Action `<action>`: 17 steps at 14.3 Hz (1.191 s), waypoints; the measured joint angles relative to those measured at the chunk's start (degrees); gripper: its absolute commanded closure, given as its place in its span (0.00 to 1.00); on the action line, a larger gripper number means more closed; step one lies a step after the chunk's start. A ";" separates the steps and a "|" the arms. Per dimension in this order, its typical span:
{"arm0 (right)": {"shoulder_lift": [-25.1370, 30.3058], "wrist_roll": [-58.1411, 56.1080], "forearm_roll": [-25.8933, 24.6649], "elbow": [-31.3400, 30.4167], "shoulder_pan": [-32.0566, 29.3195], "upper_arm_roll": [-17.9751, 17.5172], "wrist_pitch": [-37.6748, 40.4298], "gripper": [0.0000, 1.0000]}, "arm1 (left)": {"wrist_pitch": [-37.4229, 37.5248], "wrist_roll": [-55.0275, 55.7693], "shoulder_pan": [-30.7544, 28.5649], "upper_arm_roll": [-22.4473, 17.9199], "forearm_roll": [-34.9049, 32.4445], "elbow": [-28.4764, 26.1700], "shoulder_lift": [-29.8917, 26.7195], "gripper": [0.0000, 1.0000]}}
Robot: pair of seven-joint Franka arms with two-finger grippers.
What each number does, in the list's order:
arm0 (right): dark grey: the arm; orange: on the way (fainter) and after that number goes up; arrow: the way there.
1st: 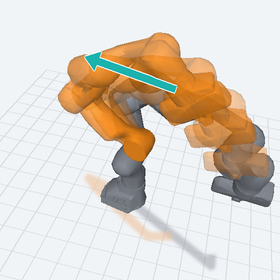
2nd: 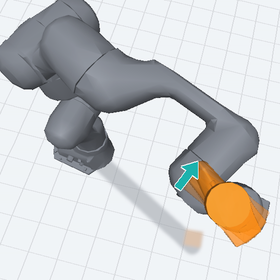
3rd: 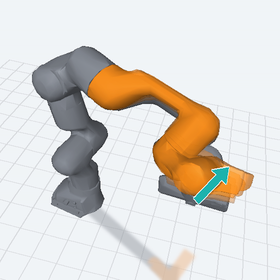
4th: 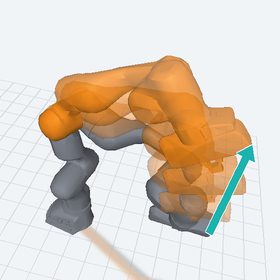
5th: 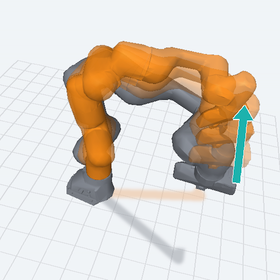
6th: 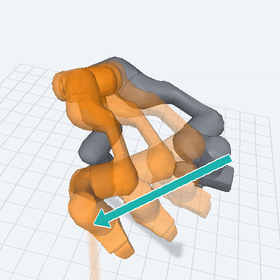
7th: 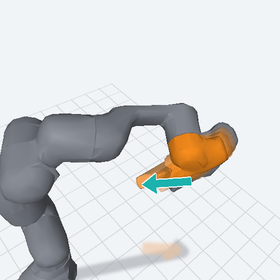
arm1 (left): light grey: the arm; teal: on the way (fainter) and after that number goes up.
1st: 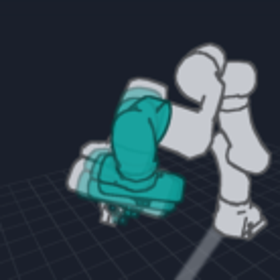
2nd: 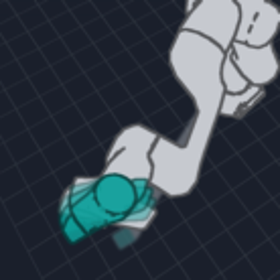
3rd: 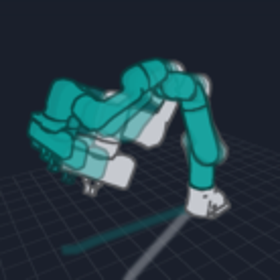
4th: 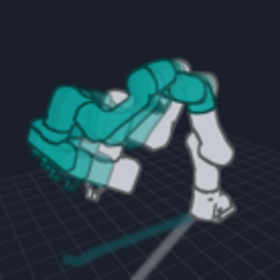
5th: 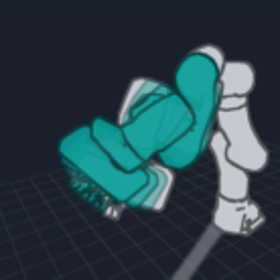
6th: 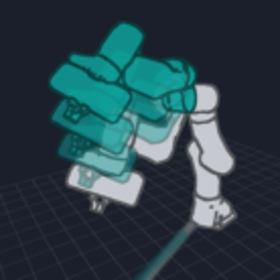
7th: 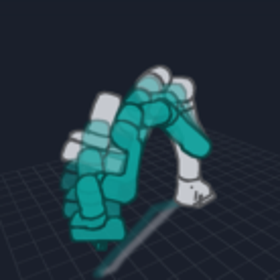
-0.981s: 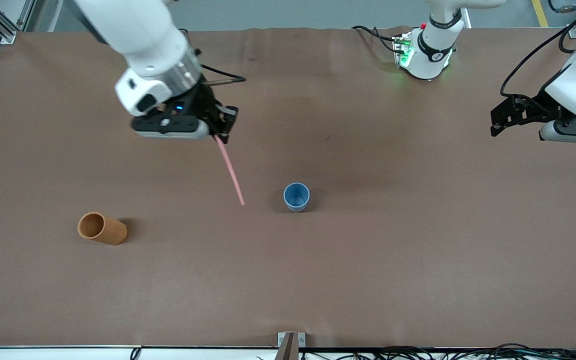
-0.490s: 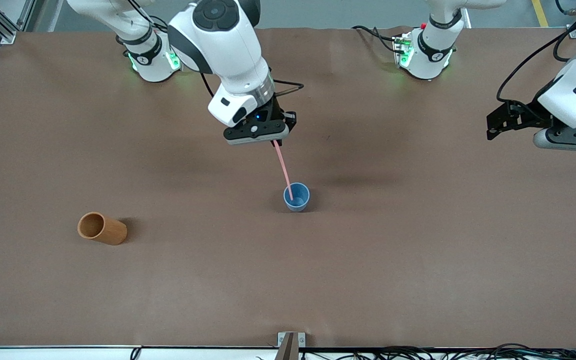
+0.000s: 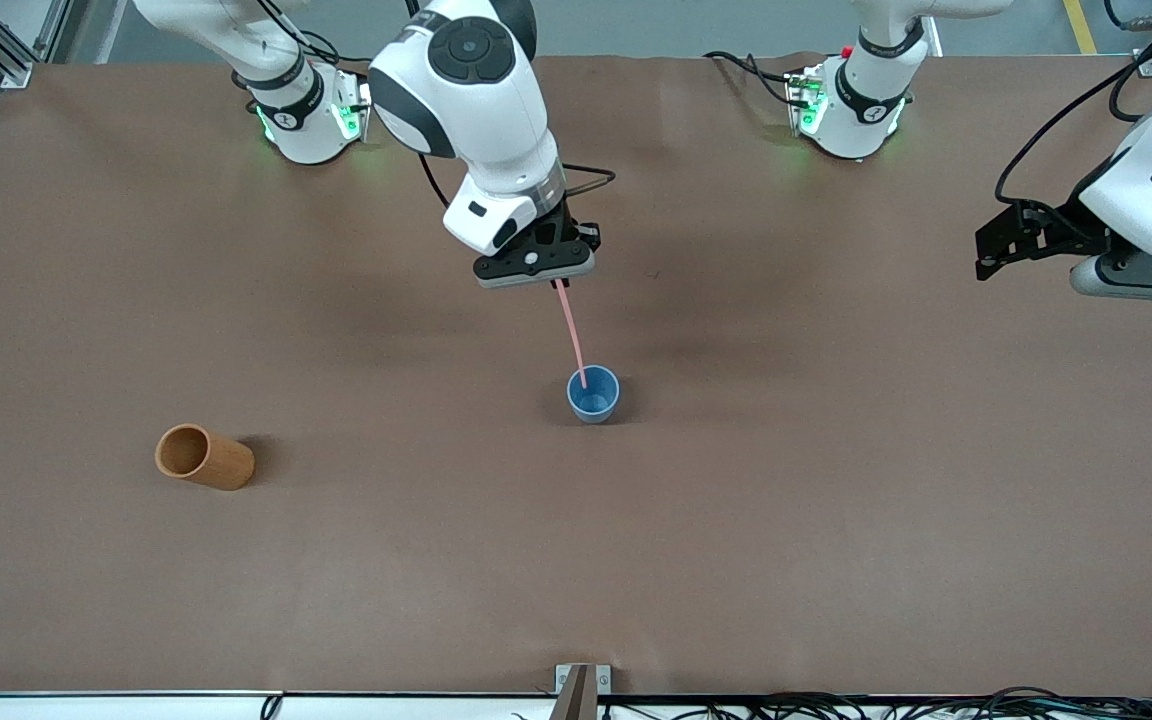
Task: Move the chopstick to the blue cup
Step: 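Move the pink chopstick over the blue cup with the right gripper, then lower the chopstick into the blue cup and open the right gripper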
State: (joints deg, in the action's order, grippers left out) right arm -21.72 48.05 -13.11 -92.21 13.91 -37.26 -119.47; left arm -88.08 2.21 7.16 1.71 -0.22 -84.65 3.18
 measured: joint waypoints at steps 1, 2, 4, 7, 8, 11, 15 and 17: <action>-0.08 0.00 -1.03 -1.31 0.07 0.00 -1.33 0.89 | 0.00 0.01 0.00 0.00 0.00 0.00 0.01 0.00; -0.24 0.00 -1.90 -2.52 0.14 0.00 -2.51 0.88 | -0.02 0.01 0.00 0.00 0.00 0.00 0.02 0.00; -1.07 0.00 -3.43 -3.79 0.19 0.00 -4.54 0.88 | -0.02 0.00 0.00 0.00 0.00 0.00 0.03 0.00; -3.92 0.00 -4.96 -4.14 0.24 0.01 -8.40 0.86 | -0.02 0.00 -0.01 -0.02 0.00 0.00 0.05 0.00; -4.78 0.00 -5.11 -4.14 0.27 0.01 -9.32 0.83 | -0.02 0.00 -0.03 -0.03 0.00 0.00 0.05 0.00; -5.43 0.00 -5.17 -3.69 0.29 0.01 -10.20 0.57 | -0.02 0.02 -0.11 -0.04 0.00 0.00 0.07 0.00; -4.21 -0.01 -5.25 -0.64 -0.60 0.17 -10.02 0.00 | -0.02 0.03 -0.15 -0.06 0.00 0.00 0.10 0.00; -1.67 -0.16 -5.29 0.15 -2.63 0.27 -8.00 0.00 | -0.02 -0.01 -0.20 -0.07 0.00 0.01 0.10 0.00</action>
State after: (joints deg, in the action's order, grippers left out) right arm -23.39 47.89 -18.40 -92.06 11.28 -37.00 -127.47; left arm -88.10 2.19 6.97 1.64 -0.22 -84.64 3.28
